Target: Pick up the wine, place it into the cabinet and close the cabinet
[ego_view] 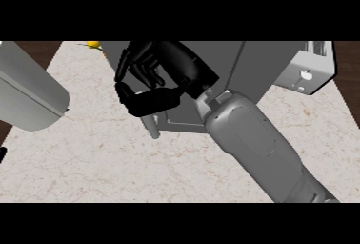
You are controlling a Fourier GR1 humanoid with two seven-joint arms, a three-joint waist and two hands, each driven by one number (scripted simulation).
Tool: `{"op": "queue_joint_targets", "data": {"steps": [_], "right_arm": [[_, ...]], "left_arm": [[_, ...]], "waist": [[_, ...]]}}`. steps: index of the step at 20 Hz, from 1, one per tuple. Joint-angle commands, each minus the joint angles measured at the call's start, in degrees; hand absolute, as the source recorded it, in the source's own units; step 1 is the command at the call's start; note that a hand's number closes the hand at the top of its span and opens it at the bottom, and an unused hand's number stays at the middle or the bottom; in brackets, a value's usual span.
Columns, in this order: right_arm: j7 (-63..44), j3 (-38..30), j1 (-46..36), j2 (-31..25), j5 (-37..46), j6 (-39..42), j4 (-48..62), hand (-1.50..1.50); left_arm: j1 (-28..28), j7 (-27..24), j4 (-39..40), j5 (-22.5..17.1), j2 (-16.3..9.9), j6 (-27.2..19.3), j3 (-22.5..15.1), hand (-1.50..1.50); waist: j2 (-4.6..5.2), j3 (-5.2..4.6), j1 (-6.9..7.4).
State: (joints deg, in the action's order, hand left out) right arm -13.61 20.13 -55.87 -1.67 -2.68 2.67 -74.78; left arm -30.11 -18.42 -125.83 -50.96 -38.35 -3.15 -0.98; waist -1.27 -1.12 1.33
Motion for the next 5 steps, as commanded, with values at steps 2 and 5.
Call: {"op": "queue_joint_targets", "data": {"steps": [2,5], "right_arm": [[1.94,-7.81,-1.28,-6.58,1.20,-1.54,7.55,1.50],[2.71,-6.97,-2.41,-6.21,2.27,-1.72,9.04,1.50]], "left_arm": [[4.06,0.03,1.79,2.17,1.65,-1.97,-2.43,-1.50],[5.42,0.58,3.19,3.02,2.51,-3.18,-3.83,-1.50]], "waist": [[2.16,1.09,-1.58],[2.18,1.06,-1.29]]}}
